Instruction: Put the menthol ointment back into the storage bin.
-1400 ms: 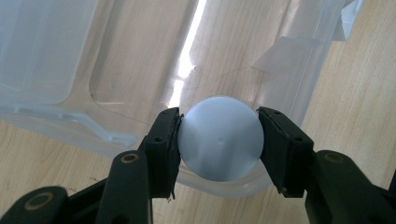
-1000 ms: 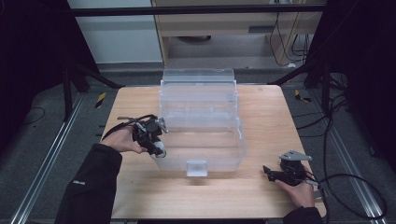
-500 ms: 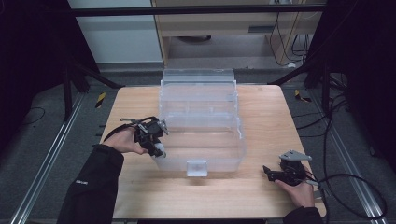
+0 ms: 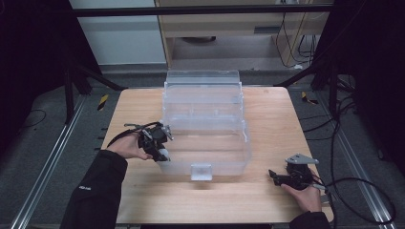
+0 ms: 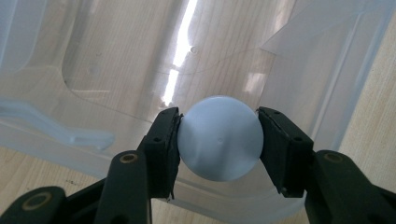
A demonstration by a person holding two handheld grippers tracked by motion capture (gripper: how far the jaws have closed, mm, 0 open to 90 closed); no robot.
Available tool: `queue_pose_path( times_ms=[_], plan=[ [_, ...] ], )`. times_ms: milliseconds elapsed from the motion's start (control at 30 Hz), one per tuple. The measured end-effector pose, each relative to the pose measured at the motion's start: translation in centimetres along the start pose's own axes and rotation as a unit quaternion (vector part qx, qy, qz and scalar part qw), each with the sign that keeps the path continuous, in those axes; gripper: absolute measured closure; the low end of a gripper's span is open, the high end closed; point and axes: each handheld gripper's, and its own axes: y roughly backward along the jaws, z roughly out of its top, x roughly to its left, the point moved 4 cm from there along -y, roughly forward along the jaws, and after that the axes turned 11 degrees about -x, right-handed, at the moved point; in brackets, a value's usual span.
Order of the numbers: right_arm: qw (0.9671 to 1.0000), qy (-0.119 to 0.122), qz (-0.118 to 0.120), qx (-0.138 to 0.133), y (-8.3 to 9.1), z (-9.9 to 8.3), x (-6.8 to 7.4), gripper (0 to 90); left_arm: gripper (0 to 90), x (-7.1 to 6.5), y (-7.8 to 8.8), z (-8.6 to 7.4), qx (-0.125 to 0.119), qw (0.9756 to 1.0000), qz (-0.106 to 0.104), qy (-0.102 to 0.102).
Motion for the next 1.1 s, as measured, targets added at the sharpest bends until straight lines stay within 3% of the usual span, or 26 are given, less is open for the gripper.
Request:
queue_pose_path(
  times_ms=[267,567,867,1000,1100],
  plan=[
    [1.0000,0.000,0.001,0.001,0.0,0.0,0.0,15.9,49.5,-0.1,-0.1,-0.1,0.000,1.0000,-0.001,-0.004],
    [1.0000,-0.001,0.001,0.002,0.0,0.0,0.0,15.4,48.2,-0.2,0.8,-0.2,-0.020,0.9998,0.003,-0.005],
    [1.0000,-0.005,-0.002,-0.003,0.1,0.1,-0.1,15.4,42.8,-0.5,2.9,-0.1,-0.072,0.9971,0.024,0.002],
    [1.0000,-0.006,-0.003,-0.001,0.1,0.1,-0.1,15.4,41.1,-0.6,4.0,-0.3,-0.105,0.9934,0.043,0.018],
    [1.0000,-0.006,-0.003,0.000,0.1,0.1,-0.1,15.4,40.2,-0.8,5.0,-0.5,-0.144,0.9871,0.061,0.037]
  ],
)
